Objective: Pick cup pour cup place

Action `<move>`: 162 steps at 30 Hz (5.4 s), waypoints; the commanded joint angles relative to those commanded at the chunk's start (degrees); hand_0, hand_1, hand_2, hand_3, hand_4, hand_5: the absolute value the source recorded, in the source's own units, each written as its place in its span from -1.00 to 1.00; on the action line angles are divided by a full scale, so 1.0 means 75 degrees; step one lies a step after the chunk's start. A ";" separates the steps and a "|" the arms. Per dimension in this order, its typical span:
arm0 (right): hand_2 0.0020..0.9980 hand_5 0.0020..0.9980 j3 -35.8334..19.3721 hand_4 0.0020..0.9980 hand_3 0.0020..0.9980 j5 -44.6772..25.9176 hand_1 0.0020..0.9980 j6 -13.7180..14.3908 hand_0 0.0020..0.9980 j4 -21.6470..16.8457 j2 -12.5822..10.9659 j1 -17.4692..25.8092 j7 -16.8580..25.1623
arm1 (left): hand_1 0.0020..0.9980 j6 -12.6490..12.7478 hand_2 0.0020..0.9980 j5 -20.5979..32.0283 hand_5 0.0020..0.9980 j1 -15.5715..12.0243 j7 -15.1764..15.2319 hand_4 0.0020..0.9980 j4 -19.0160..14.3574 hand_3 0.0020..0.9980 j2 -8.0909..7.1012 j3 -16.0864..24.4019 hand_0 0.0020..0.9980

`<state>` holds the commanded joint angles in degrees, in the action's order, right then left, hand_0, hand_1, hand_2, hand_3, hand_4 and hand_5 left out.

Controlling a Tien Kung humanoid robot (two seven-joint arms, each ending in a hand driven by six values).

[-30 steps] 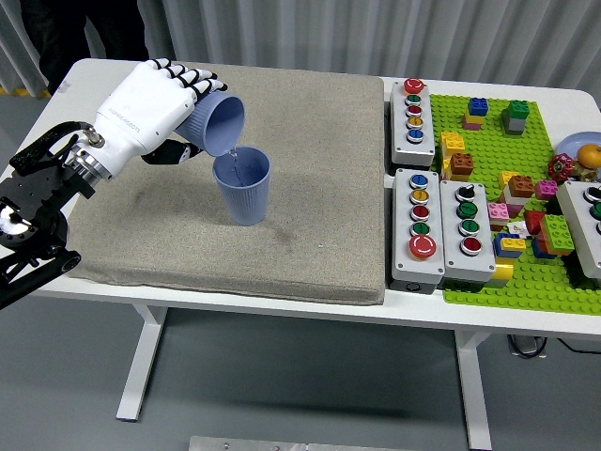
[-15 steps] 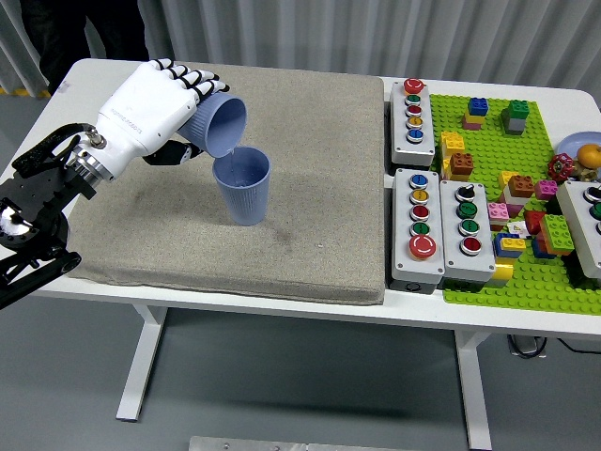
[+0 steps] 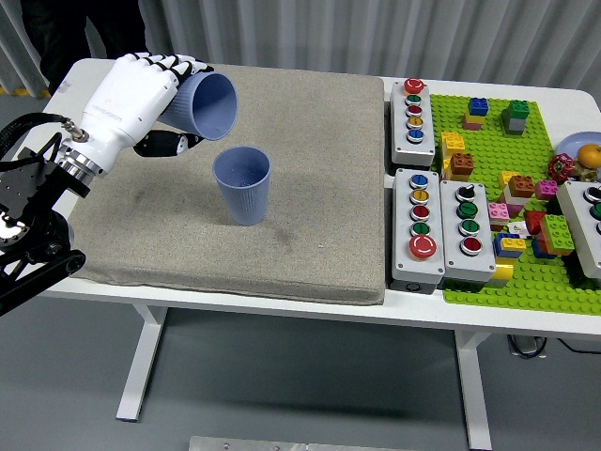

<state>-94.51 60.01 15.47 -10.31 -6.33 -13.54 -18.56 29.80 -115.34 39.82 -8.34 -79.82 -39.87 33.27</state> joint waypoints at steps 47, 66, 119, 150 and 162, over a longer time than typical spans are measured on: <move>0.12 -1.00 -0.0094 -1.00 0.13 0.0269 0.26 0.0005 0.40 0.0000 0.0108 0.0210 -0.0051 | 0.15 0.0957 0.56 0.8405 -0.62 -0.2521 0.3849 0.45 0.2142 0.33 0.2988 0.1773 0.10; 0.12 -1.00 -0.0093 -1.00 0.13 0.0226 0.26 0.0017 0.40 0.0000 0.0112 0.0168 -0.0043 | 0.25 0.0957 0.59 0.8834 -0.51 -0.2482 0.4178 0.49 0.2591 0.36 0.3026 0.1677 0.17; 0.12 -0.99 -0.0127 -1.00 0.13 0.0277 0.26 0.0023 0.40 0.0000 0.0123 0.0189 -0.0061 | 0.48 0.0957 0.79 0.7875 -0.15 -0.2777 0.3618 0.82 0.2590 0.54 0.3125 0.2006 0.39; 0.12 -0.99 -0.0168 -1.00 0.13 0.0288 0.26 0.0000 0.40 0.0000 0.0118 0.0193 -0.0056 | 0.80 0.0229 1.00 0.6376 0.00 -0.3219 0.2916 1.00 0.2104 1.00 0.3169 0.2564 0.73; 0.12 -0.99 -0.0237 -1.00 0.13 0.0369 0.26 -0.0011 0.40 0.0000 0.0110 0.0195 -0.0058 | 0.84 -0.0006 1.00 0.5613 0.03 -0.3775 0.2679 1.00 0.1675 1.00 0.3188 0.3229 0.78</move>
<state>-96.29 62.78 15.38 -10.31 -5.51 -12.07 -19.00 29.76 -73.24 11.51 11.76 -67.26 -15.95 57.49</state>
